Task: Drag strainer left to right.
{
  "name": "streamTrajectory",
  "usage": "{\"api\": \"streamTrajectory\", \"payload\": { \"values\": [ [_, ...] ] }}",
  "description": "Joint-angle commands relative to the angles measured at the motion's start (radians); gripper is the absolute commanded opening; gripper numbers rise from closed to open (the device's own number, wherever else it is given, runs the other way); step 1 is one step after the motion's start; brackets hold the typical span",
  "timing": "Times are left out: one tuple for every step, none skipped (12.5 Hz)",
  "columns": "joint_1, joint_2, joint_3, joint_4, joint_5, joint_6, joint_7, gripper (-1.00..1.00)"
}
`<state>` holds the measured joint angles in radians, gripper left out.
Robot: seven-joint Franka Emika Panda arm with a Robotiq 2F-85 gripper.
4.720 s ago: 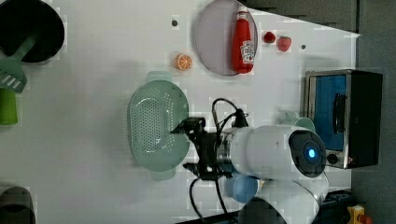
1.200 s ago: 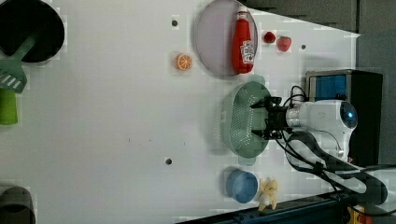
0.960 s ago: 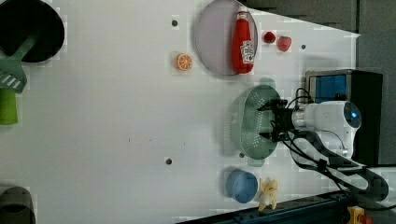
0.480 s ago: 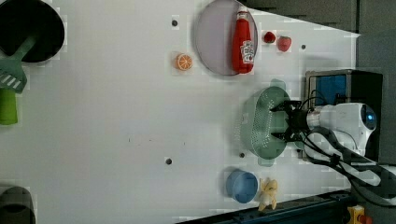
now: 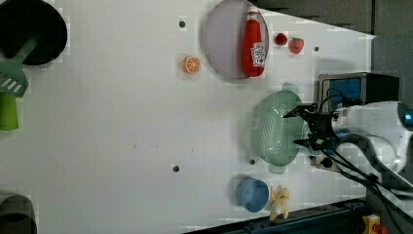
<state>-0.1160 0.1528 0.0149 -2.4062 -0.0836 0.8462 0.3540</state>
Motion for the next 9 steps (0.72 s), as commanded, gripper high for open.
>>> {"api": "streamTrajectory", "payload": {
  "values": [
    [0.026,-0.191,-0.008,0.159,0.007,-0.245,-0.219,1.00],
    [0.027,-0.237,-0.006,0.203,0.024,-0.348,-0.227,1.00],
    [0.028,-0.278,-0.003,0.246,0.048,-0.457,-0.229,1.00],
    [0.028,-0.315,-0.003,0.287,0.072,-0.560,-0.230,1.00],
    [0.028,-0.345,-0.002,0.326,0.100,-0.631,-0.230,1.00],
    [0.028,-0.371,-0.002,0.367,0.099,-0.677,-0.242,1.00],
    [0.028,-0.392,0.000,0.404,0.093,-0.729,-0.280,1.00],
    [0.028,-0.408,0.001,0.436,0.089,-0.791,-0.320,1.00],
    [0.028,-0.418,0.002,0.460,0.088,-0.836,-0.336,1.00]
  ]
}}
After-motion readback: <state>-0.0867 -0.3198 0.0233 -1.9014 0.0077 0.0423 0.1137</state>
